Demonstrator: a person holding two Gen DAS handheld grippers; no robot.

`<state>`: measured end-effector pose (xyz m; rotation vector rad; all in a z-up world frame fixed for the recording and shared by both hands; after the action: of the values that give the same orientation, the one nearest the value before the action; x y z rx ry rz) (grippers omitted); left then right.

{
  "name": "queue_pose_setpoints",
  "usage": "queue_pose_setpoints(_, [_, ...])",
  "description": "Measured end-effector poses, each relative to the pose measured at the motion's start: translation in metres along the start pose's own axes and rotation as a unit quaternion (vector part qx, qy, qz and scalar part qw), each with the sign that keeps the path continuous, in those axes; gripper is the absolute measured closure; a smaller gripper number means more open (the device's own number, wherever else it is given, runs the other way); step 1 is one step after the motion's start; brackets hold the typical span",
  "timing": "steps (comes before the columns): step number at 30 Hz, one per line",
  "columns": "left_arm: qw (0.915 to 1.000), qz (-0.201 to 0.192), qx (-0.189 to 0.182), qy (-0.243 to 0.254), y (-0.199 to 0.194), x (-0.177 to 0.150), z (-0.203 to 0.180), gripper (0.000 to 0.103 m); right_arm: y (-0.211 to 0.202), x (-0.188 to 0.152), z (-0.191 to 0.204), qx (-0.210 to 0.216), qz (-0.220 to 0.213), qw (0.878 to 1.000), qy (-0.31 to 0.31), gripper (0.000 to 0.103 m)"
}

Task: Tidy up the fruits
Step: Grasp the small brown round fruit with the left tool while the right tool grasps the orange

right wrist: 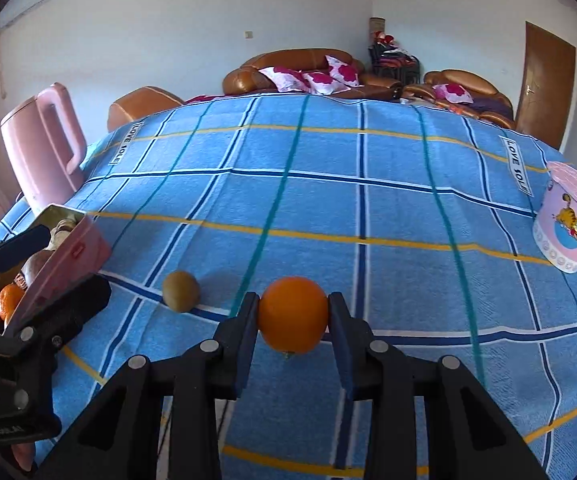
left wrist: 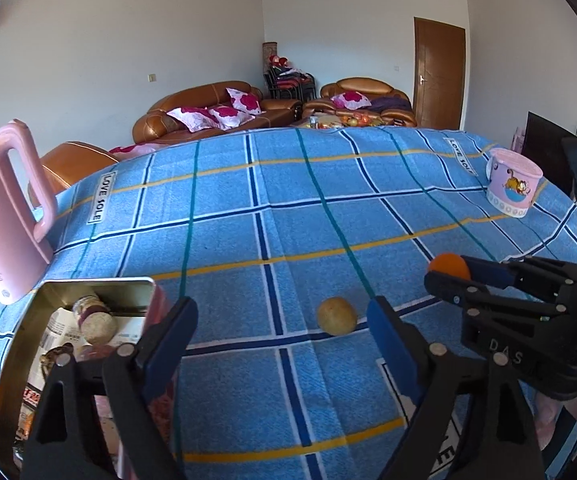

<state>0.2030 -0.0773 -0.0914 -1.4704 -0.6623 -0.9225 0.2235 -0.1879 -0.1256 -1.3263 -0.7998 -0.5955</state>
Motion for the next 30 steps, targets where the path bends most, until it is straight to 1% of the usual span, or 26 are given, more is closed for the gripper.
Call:
queue_pose_setpoints(2, [0.9998,0.017,-0.010,-0.003,0.010,-0.003,-0.007,0.024,0.001,0.000,-0.009,-0.006,0.002,1.000,0.011,0.067])
queue_pose_setpoints(4, [0.9991,0.034,-0.023,-0.007,0.020,-0.007,-0.011,0.035,0.001,-0.001,-0.015,0.000,0.004,1.000,0.023,0.066])
queue_pose_setpoints(6, [0.9980,0.048,-0.038,-0.015,0.027,-0.009,-0.015,0.040,0.001,0.000,-0.016,0.000,0.004,1.000,0.026,0.066])
queue_pose_setpoints(8, [0.9969,0.061,-0.044,-0.023,0.034,-0.011,-0.016,0.041,0.001,0.000,-0.014,-0.002,0.003,1.000,0.023,0.066])
queue_pose_setpoints(9, [0.9961,0.069,-0.048,-0.026,0.038,-0.012,-0.017,0.045,0.001,0.000,-0.013,-0.002,0.002,1.000,0.020,0.066])
queue_pose_setpoints(10, [0.9952,0.077,-0.052,-0.028,0.041,-0.013,-0.018,0.053,0.000,0.000,-0.013,-0.003,0.001,1.000,0.018,0.066])
queue_pose_setpoints(12, [0.9936,0.091,-0.063,-0.025,0.046,-0.016,-0.023,0.056,0.001,0.000,-0.013,-0.003,0.001,1.000,0.018,0.066])
queue_pose_setpoints(14, [0.9927,0.095,-0.071,-0.025,0.046,-0.018,-0.026,0.067,0.002,-0.001,-0.012,0.002,0.004,1.000,0.020,0.066])
queue_pose_setpoints(15, [0.9925,0.095,-0.073,-0.025,0.046,-0.018,-0.027,0.074,0.003,-0.001,-0.012,0.004,0.005,1.000,0.021,0.066])
queue_pose_setpoints(20, [0.9928,0.087,-0.077,-0.032,0.043,-0.016,-0.024,0.074,0.002,-0.001,-0.009,0.016,0.005,1.000,0.017,0.066])
queue_pose_setpoints(30, [0.9954,0.050,-0.072,-0.037,0.032,-0.007,-0.019,0.074,-0.010,0.004,-0.001,0.030,-0.026,0.999,0.003,0.066])
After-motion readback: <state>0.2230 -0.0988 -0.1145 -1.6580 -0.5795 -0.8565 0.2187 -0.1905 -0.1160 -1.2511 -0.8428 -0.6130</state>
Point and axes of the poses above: each gripper's, at about its wrist camera, not at the fingertips, and y roughly the way its jaws point, z to its left, x to its top, the point moved 8 cm from there along y, roughly the way its jaws point, and after that the axes turned 7 degrees about -z, right-handed, at the moved point
